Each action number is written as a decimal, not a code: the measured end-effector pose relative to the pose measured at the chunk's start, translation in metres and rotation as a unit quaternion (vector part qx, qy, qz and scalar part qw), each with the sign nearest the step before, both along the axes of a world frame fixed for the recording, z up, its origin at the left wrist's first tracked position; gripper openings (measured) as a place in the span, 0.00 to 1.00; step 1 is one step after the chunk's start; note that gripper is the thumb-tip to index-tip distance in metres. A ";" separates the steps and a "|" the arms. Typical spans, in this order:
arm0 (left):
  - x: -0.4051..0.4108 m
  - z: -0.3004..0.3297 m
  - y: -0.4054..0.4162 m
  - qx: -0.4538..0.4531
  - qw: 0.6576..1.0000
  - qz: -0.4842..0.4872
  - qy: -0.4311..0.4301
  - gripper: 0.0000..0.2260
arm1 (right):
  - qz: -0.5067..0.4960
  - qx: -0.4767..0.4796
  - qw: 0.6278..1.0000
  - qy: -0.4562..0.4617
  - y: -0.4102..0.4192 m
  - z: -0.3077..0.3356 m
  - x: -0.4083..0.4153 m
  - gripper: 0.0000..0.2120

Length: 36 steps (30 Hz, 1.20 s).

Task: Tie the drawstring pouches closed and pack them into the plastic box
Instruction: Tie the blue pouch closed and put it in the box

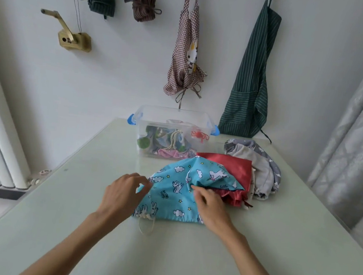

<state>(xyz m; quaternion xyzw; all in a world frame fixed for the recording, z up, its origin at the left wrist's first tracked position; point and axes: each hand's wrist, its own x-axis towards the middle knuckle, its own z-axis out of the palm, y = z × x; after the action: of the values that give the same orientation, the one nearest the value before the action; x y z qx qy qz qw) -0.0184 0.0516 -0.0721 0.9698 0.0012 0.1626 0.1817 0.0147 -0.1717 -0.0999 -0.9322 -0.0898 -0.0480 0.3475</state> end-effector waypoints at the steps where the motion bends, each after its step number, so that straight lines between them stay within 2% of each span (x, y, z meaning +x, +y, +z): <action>1: -0.012 0.004 -0.003 -0.004 1.000 -0.016 -0.024 0.14 | -0.012 0.064 0.998 0.008 -0.009 0.001 -0.005 0.15; 3: -0.034 0.006 -0.010 0.001 0.999 -0.034 -0.013 0.17 | -0.068 0.118 0.991 0.018 -0.030 0.003 -0.017 0.11; 6: -0.053 -0.004 -0.014 0.063 0.995 -0.050 0.060 0.20 | -0.127 0.096 0.986 0.056 -0.054 0.003 -0.036 0.08; 9: -0.055 -0.016 -0.010 0.083 0.990 -0.058 0.093 0.23 | -0.117 0.047 0.989 0.075 -0.054 0.002 -0.057 0.19; 12: -0.049 -0.022 -0.006 0.038 0.993 -0.058 0.095 0.24 | -0.093 -0.090 0.990 0.053 -0.040 0.004 -0.068 0.35; 14: -0.045 -0.021 -0.006 0.018 0.994 -0.048 0.094 0.24 | -0.048 -0.085 0.993 0.060 -0.027 0.005 -0.070 0.43; 15: -0.043 -0.019 -0.006 0.016 0.995 -0.036 0.091 0.24 | -0.026 -0.064 0.996 0.054 -0.020 0.005 -0.071 0.43; 16: -0.041 -0.018 -0.006 0.023 0.995 -0.021 0.093 0.24 | -0.009 -0.051 0.998 0.037 -0.015 0.004 -0.070 0.39; 19: -0.034 -0.012 -0.005 0.094 0.990 0.006 0.105 0.22 | -0.015 -0.065 0.997 -0.027 -0.008 0.006 -0.061 0.15; 21: -0.027 -0.008 -0.006 0.143 0.984 -0.019 0.102 0.20 | -0.032 0.012 0.999 -0.019 -0.006 0.016 -0.050 0.09; 23: -0.018 -0.005 -0.011 0.140 0.982 -0.057 0.111 0.17 | -0.027 0.139 0.990 0.017 -0.005 0.031 -0.039 0.09; 24: -0.014 -0.003 -0.014 0.087 0.986 -0.064 0.124 0.15 | -0.028 0.195 0.979 0.047 -0.006 0.039 -0.035 0.08; 25: -0.010 0.001 -0.018 -0.018 0.986 -0.064 0.150 0.13 | -0.032 0.246 0.965 0.080 -0.009 0.047 -0.031 0.07; 26: -0.008 0.006 -0.019 -0.166 0.967 -0.062 0.184 0.11 | -0.035 0.296 0.948 0.114 -0.012 0.055 -0.029 0.07; 27: -0.006 0.012 -0.021 -0.319 0.922 -0.055 0.215 0.10 | -0.036 0.338 0.930 0.136 -0.018 0.062 -0.028 0.08; 28: -0.006 0.018 -0.021 -0.445 0.860 -0.040 0.247 0.09 | -0.039 0.373 0.916 0.143 -0.023 0.067 -0.027 0.10; 29: -0.007 0.024 -0.021 -0.534 0.799 -0.034 0.274 0.08 | -0.051 0.394 0.908 0.132 -0.029 0.072 -0.026 0.13; 30: -0.008 0.027 -0.020 -0.587 0.755 -0.031 0.292 0.07 | -0.071 0.398 0.908 0.111 -0.035 0.074 -0.025 0.15; 31: -0.009 0.028 -0.020 -0.612 0.730 -0.033 0.304 0.07 | -0.093 0.396 0.909 0.088 -0.040 0.074 -0.025 0.16; 32: -0.009 0.028 -0.021 -0.619 0.720 -0.038 0.312 0.07 | -0.108 0.397 0.908 0.076 -0.043 0.073 -0.026 0.16; 36: -0.013 0.023 -0.032 -0.622 0.727 -0.034 0.288 0.07 | -0.138 0.421 0.889 0.113 -0.037 0.047 -0.043 0.13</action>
<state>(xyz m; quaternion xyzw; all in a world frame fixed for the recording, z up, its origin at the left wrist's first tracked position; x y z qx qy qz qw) -0.0310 0.0192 -0.0487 0.6389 0.1218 -0.1676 0.7409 -0.0281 -0.2091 -0.0530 -0.7003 0.1085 -0.0231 0.7052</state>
